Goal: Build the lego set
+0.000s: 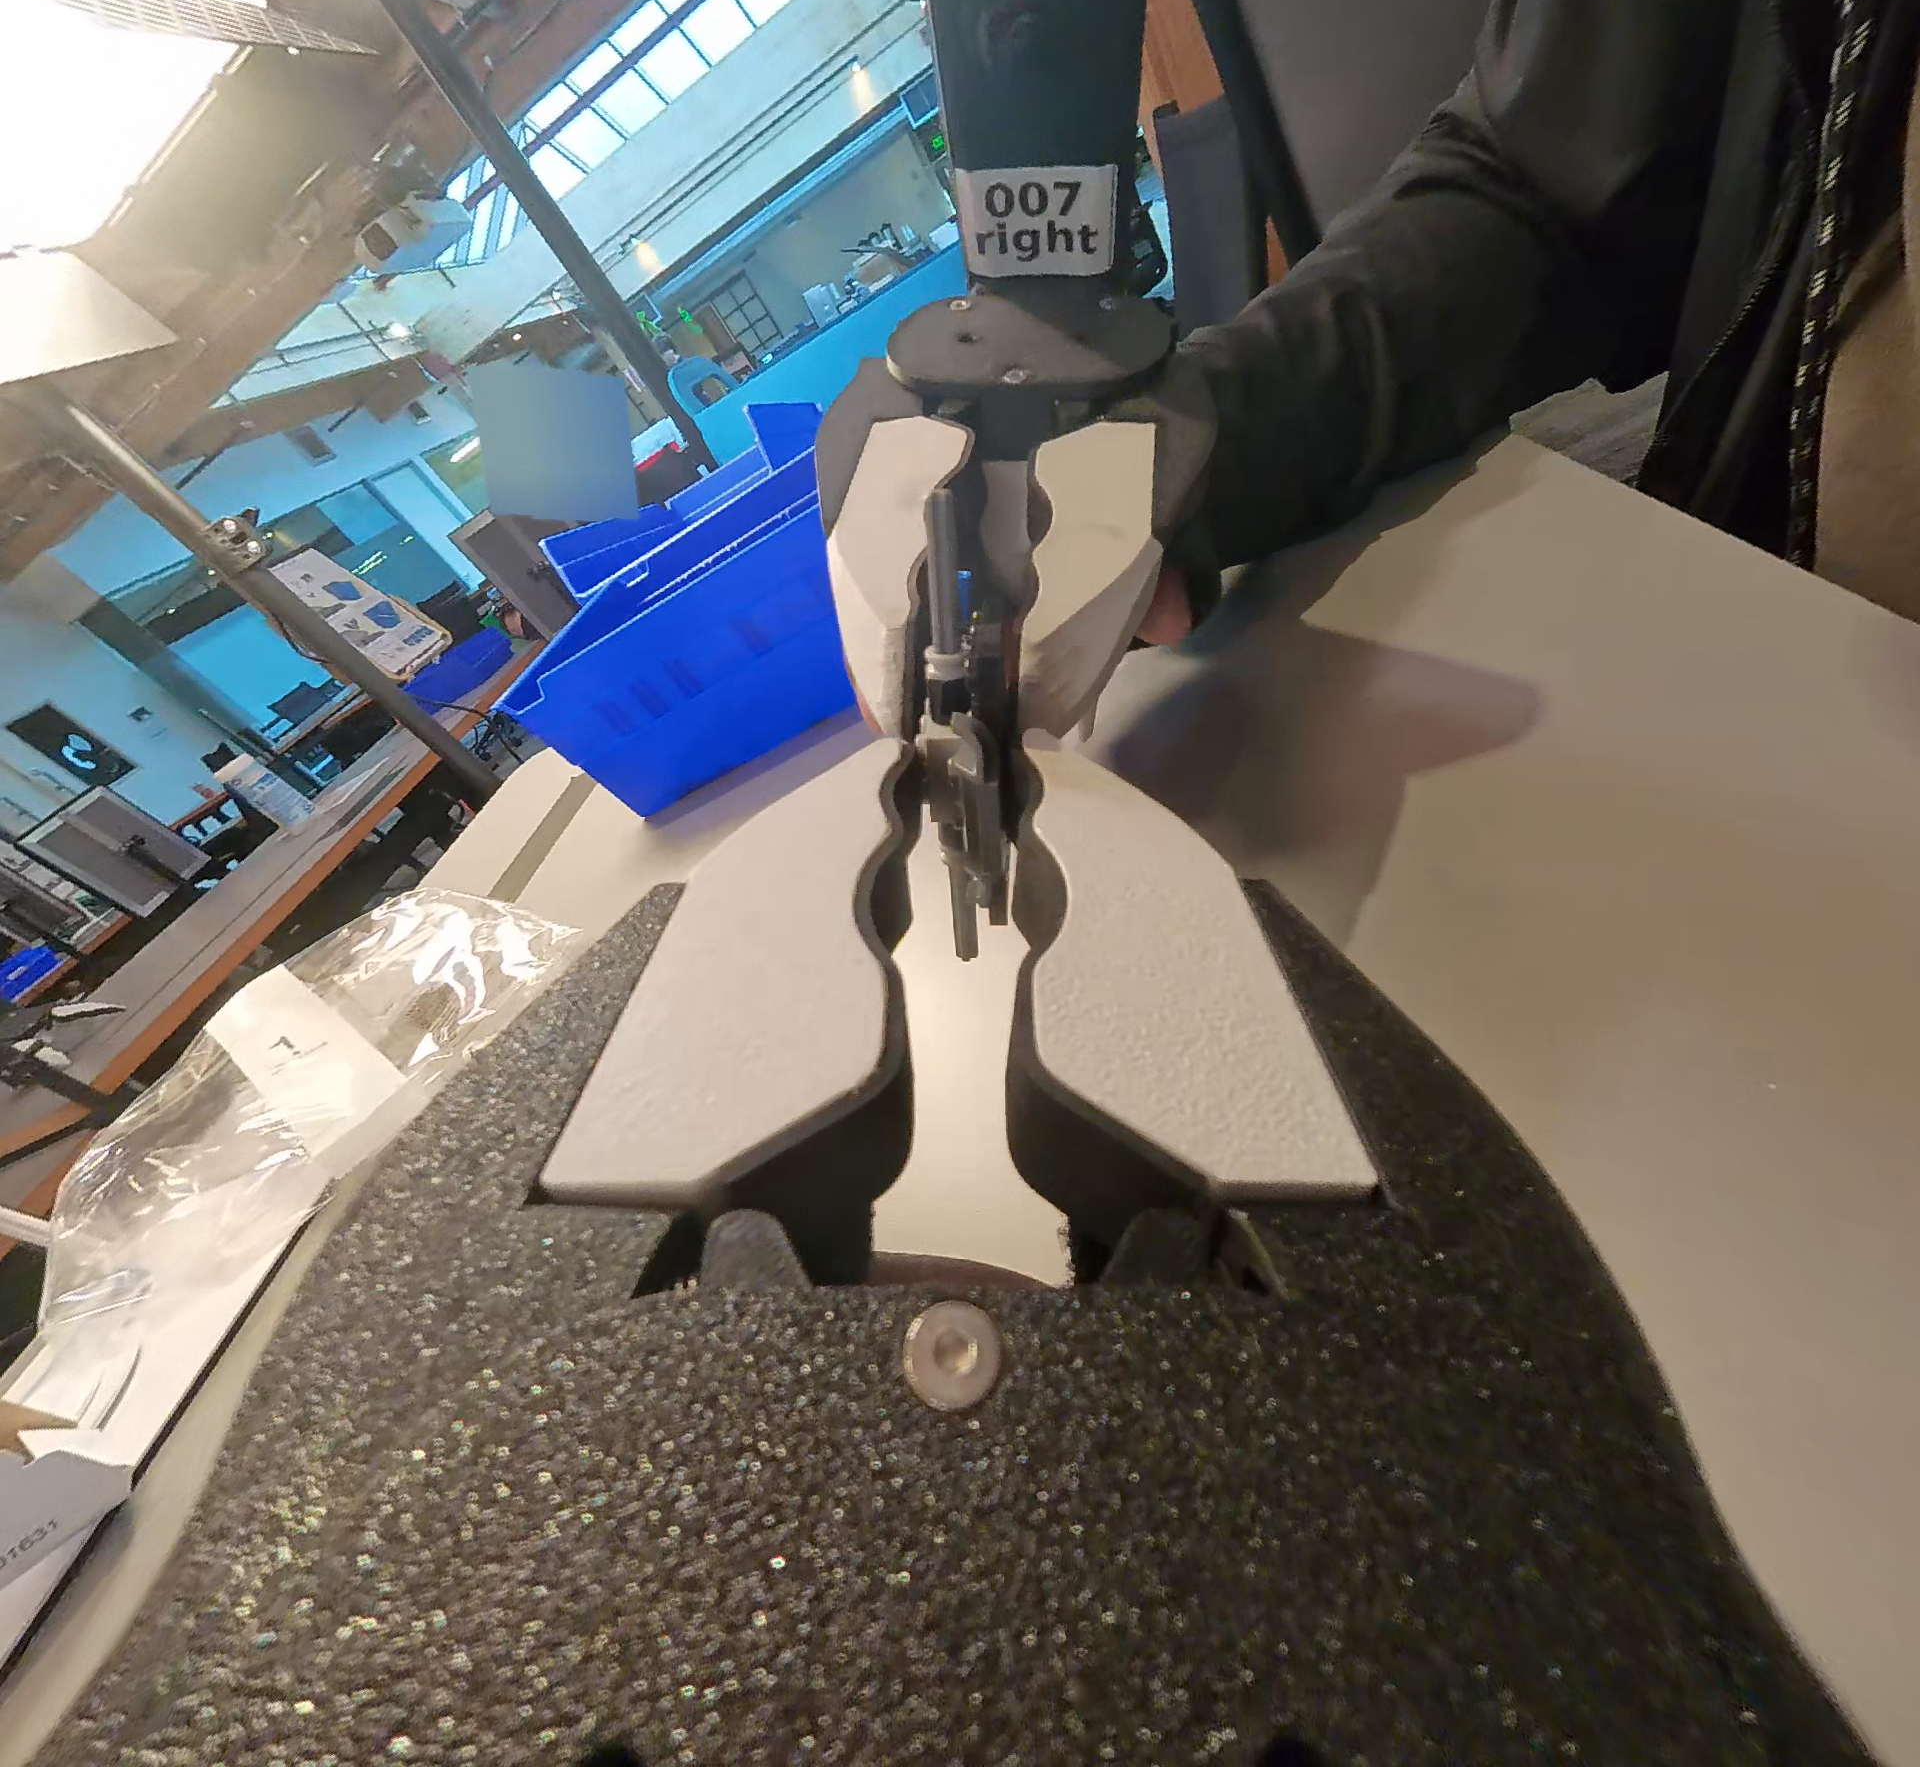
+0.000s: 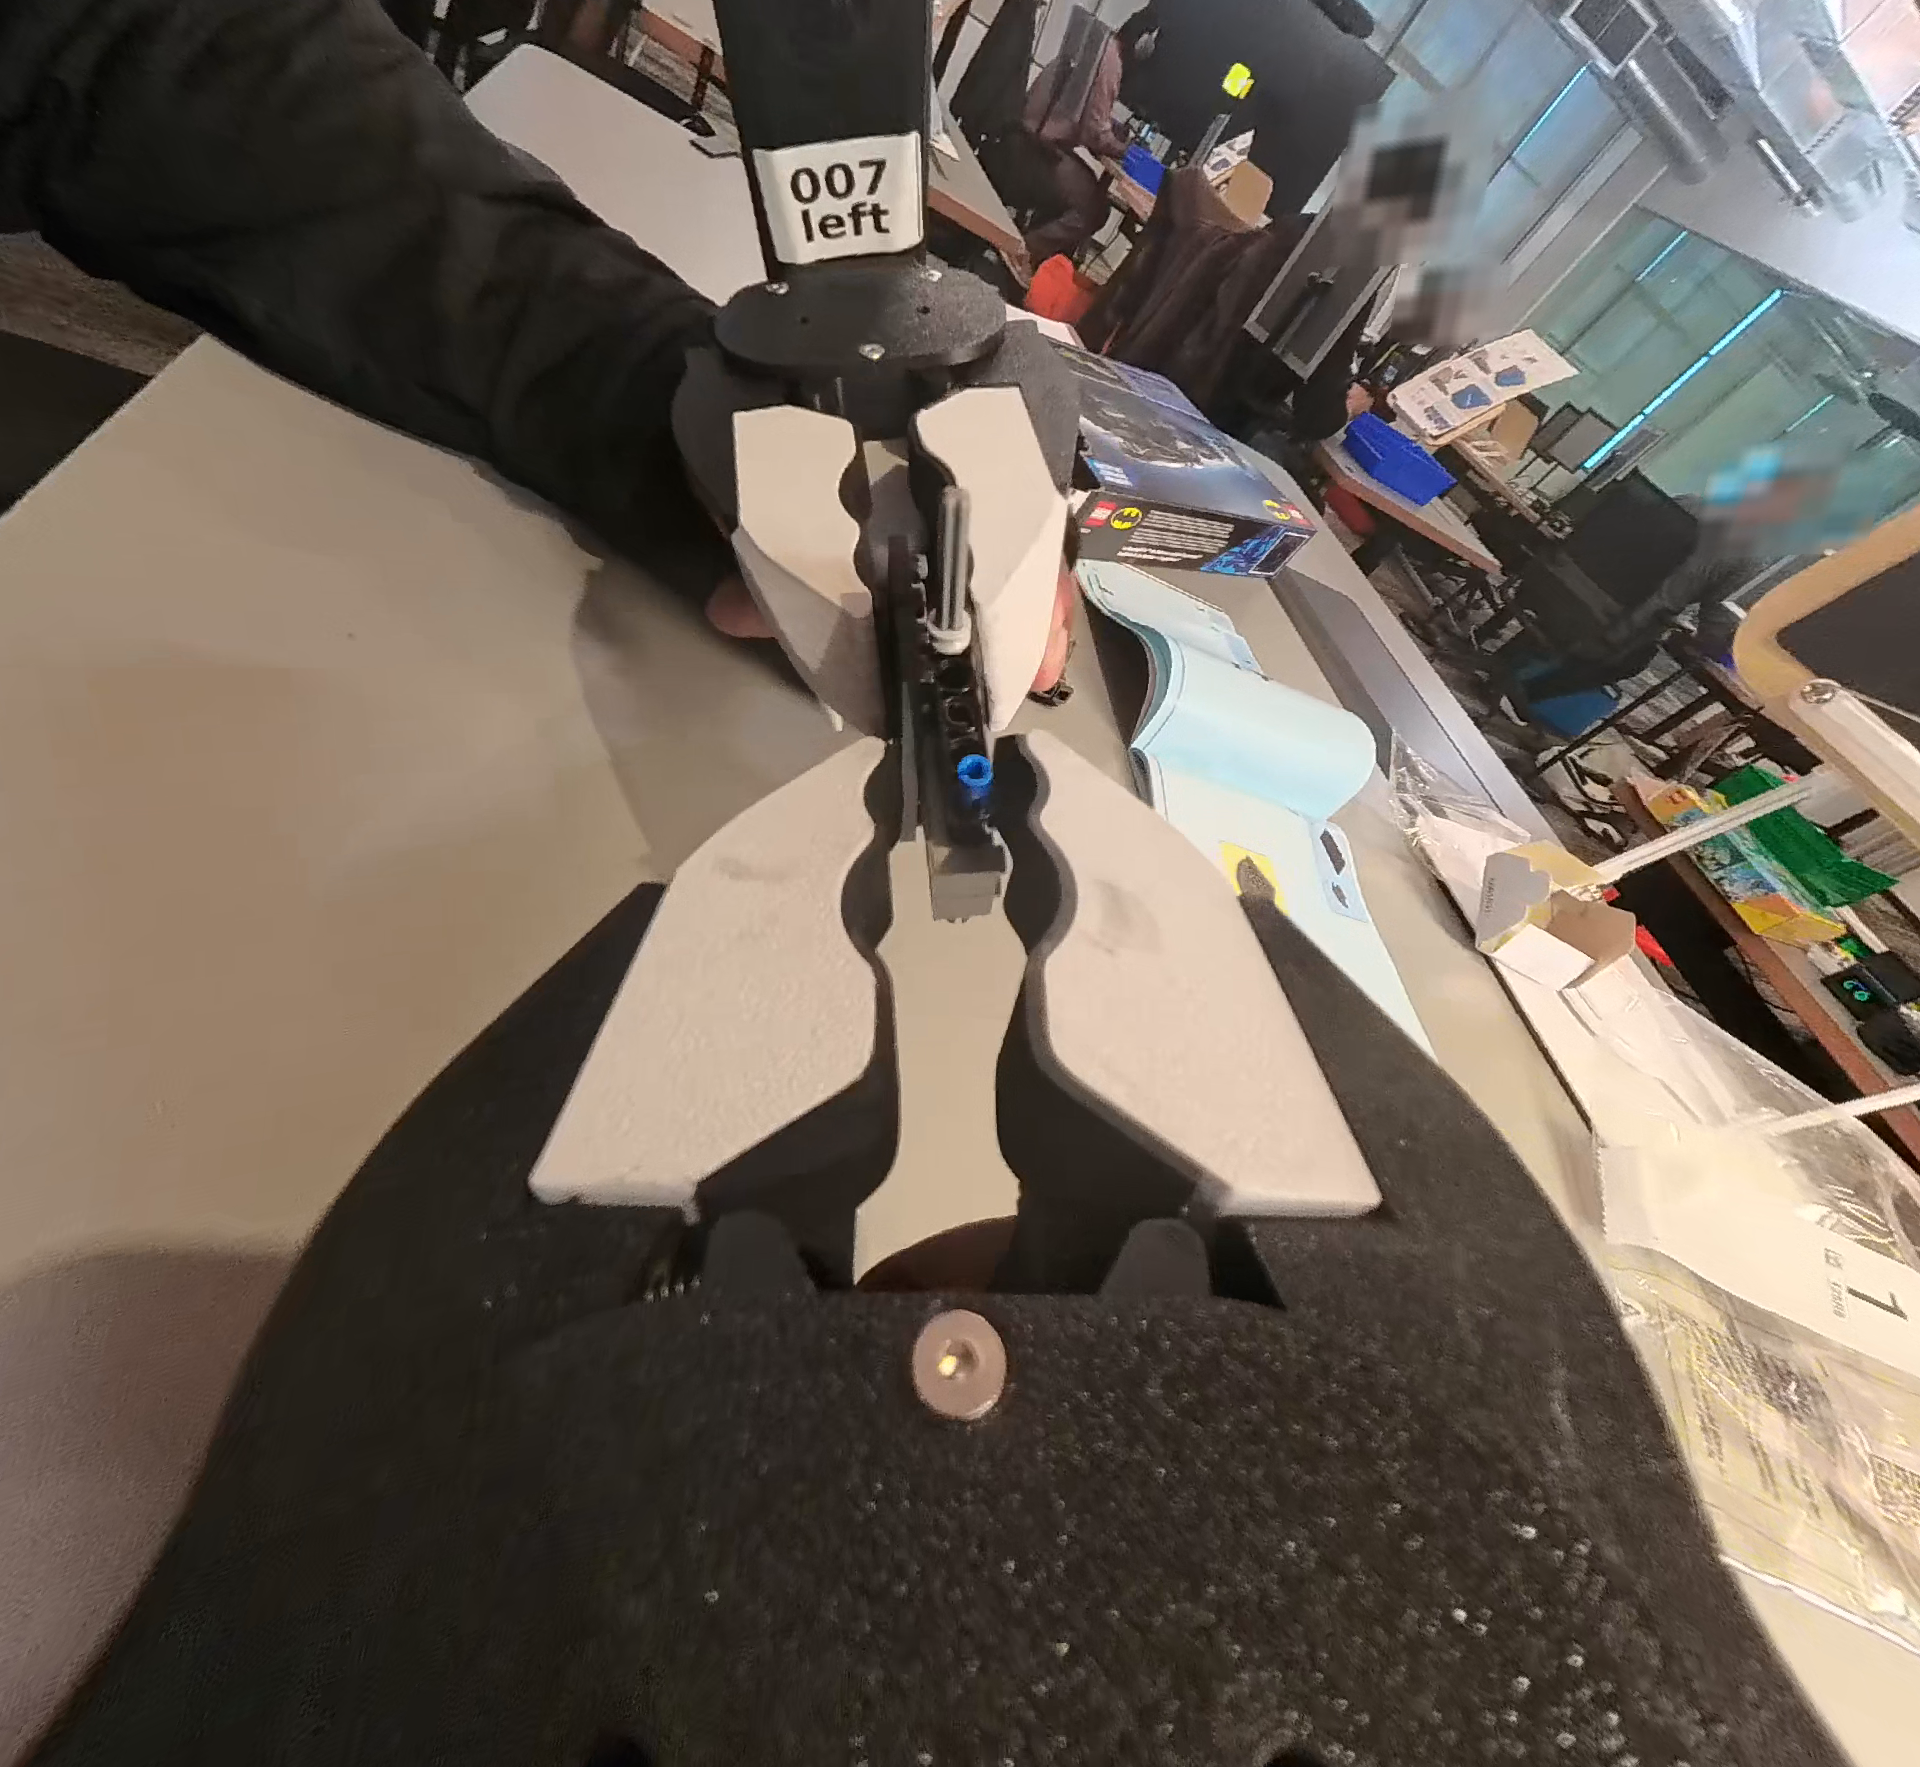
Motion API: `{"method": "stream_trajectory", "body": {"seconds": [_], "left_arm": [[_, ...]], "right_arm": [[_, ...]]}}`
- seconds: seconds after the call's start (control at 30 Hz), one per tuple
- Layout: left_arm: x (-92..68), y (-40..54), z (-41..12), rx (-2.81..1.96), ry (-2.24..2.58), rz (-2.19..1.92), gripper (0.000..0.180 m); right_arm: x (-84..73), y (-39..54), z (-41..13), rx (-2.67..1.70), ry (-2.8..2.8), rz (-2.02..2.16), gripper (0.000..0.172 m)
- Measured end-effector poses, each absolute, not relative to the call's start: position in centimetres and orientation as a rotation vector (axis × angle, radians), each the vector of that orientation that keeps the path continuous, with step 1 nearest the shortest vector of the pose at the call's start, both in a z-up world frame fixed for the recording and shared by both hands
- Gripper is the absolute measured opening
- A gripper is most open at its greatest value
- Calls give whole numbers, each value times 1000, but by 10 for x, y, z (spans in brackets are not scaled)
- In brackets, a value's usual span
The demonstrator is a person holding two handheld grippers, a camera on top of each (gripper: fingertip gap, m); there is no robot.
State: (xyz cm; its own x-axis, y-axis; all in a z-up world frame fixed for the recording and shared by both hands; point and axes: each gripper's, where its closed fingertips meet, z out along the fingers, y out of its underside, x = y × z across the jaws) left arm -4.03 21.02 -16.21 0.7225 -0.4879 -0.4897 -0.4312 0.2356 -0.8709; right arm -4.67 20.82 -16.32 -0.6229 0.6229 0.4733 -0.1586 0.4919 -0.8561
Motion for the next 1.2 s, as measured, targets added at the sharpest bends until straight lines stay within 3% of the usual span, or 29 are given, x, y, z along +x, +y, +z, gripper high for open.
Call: {"method": "stream_trajectory", "body": {"seconds": [0.47, 0.6, 0.73, 1.0, 1.2], "left_arm": [[-44, 217, -175, -1448, 863, 61, 16], [-50, 220, -177, -1488, 864, 123, 39], [-66, 221, -165, -1485, 765, 137, 46], [-92, 227, -153, -1490, 590, 145, 46], [-95, 231, -156, -1512, 559, 144, 46]], "right_arm": [[-50, 215, -173, -296, -1924, 1047, 18], [-54, 227, -175, -250, -1882, 898, 17], [-66, 249, -181, -306, -1866, 734, 17], [-75, 265, -212, -319, -1959, 513, 11], [-75, 272, -218, -366, -2011, 499, 18]]}}
